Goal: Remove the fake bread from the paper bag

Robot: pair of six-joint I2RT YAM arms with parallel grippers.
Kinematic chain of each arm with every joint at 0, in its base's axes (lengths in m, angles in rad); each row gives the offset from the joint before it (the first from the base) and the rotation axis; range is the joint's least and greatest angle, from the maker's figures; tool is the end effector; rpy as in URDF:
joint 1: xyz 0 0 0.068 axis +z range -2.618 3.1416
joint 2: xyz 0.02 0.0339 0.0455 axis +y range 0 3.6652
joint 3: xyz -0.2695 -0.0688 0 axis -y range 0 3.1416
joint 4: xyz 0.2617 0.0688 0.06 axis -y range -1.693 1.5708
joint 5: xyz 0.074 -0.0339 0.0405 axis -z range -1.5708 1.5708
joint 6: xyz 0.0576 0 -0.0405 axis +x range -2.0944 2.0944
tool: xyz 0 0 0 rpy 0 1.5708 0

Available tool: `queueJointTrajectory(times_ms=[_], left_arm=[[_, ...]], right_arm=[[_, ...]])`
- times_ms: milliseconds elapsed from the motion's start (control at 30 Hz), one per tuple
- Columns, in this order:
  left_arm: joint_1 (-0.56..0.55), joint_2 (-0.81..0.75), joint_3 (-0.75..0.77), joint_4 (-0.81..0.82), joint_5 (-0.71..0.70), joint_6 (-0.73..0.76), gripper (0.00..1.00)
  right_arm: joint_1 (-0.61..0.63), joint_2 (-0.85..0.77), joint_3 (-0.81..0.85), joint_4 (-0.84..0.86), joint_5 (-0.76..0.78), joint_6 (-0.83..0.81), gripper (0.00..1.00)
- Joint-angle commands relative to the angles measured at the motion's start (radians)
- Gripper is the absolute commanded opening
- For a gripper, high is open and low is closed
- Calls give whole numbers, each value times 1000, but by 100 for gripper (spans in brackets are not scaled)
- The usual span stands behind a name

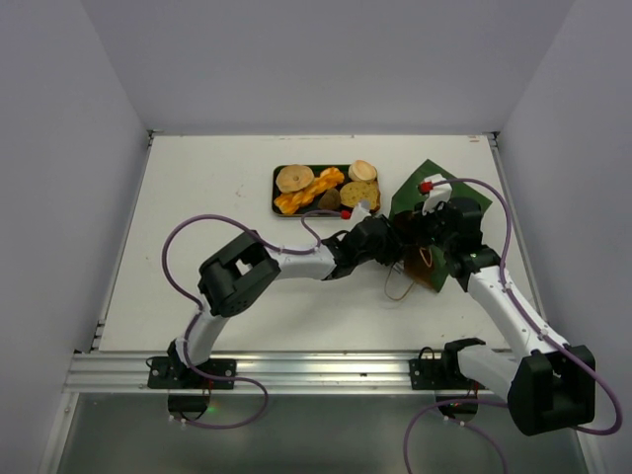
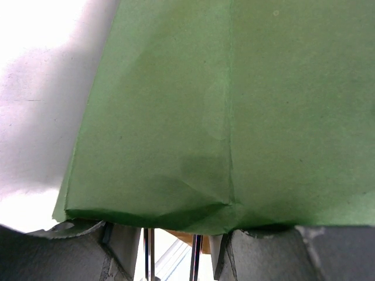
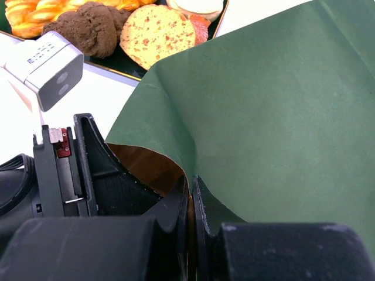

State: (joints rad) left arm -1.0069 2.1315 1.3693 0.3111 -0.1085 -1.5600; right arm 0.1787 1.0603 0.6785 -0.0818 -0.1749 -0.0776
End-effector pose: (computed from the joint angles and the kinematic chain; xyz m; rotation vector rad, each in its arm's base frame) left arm 0.2790 -0.4295 0.1472 -0.7254 2.2601 -1.3894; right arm 0.2644 0.0579 0.2484 -0.3689 2.0015 0.2414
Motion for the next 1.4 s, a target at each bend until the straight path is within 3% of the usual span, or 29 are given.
queueJointTrajectory(times_ms=[0,400,800,1367], left_arm=[[19,27,54,40,-33,14,47],[39,79,109,60,38,67,47],[40,39,62,152,49,117,47],[54,51,79,114,75,100,49]], right_arm=[[7,3,0,37,-43,25,5],[5,7,1,34,-49,24,5],[7,9,0,33,-41,16,5],[7,4,1,28,-41,15,5]])
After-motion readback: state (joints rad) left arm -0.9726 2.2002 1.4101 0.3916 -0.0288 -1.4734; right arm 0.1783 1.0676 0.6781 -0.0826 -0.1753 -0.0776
